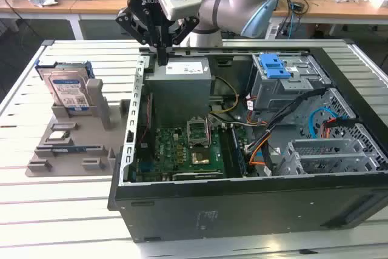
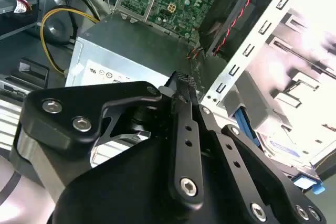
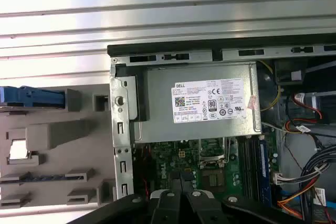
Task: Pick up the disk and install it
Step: 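Reach for the disk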
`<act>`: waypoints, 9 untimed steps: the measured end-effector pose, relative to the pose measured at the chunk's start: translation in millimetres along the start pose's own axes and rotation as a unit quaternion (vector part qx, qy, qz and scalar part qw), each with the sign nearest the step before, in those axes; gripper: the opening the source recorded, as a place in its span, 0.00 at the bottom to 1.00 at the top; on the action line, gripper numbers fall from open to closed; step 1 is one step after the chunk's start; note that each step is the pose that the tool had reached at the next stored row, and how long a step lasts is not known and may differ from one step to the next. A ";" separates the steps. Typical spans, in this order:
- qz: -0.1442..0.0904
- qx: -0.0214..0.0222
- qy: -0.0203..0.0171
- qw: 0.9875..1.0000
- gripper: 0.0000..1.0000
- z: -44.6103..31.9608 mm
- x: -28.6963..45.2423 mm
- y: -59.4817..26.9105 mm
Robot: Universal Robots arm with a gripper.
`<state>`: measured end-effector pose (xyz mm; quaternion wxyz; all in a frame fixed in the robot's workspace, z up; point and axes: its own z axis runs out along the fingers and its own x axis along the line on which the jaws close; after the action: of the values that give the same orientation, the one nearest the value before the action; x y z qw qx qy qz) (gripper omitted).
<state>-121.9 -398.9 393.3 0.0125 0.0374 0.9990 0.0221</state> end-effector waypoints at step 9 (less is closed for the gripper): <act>0.000 0.000 0.000 1.000 0.11 -0.4 15.6 -1.2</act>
<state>-137.6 -398.8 393.3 0.0125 0.0374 0.9990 0.0220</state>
